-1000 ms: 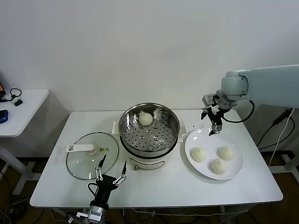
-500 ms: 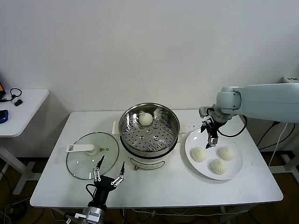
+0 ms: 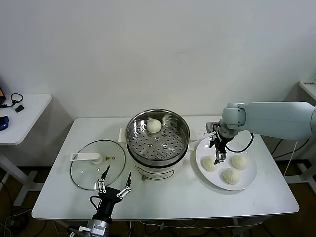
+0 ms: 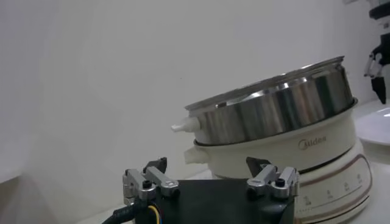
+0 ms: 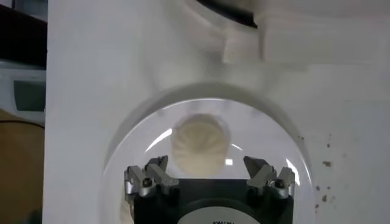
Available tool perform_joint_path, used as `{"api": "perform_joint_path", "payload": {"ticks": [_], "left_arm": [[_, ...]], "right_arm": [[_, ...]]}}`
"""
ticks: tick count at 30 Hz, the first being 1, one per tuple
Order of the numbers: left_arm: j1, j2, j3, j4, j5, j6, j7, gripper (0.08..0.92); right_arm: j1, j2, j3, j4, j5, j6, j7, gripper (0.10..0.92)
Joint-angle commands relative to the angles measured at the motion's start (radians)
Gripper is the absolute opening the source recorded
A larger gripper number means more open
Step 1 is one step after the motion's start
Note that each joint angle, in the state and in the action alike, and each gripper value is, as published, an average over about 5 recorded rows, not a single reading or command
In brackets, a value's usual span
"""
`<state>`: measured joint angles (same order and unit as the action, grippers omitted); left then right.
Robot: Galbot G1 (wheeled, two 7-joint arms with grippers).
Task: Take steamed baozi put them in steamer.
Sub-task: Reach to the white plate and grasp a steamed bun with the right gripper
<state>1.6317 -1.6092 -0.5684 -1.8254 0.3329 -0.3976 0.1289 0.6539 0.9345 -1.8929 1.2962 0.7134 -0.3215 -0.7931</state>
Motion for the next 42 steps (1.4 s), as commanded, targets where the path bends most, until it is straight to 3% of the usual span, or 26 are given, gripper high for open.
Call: {"api": "perform_joint_path", "payload": {"ticks": [1,35,38,42], "left_arm": [[0.001,-0.043,0.0,-0.004,-0.002,0.002,0.001,0.823],[-0.001,-0.039,0.001,0.001,0.004,-0.003,-0.001,0.823],[-0.001,-0.039,0.001,0.002,0.005,-0.003,-0.001,0.823],[-0.002,-0.04,0.002,0.002,0.006,-0.004,0.0,0.823]], "right_arm": [[-0.09,0.001,0.037,-0.026,-0.035,-0.007,0.002,0.823],[-0.139,0.029,0.071,-0.112,-0.089,0.045,-0.015,0.819],[-0.136,0.029,0.071,-0.114,-0.09,0.047,-0.017,0.781],[-0.134,0.029,0.072,-0.117,-0.09,0.047,-0.017,0.672]]}}
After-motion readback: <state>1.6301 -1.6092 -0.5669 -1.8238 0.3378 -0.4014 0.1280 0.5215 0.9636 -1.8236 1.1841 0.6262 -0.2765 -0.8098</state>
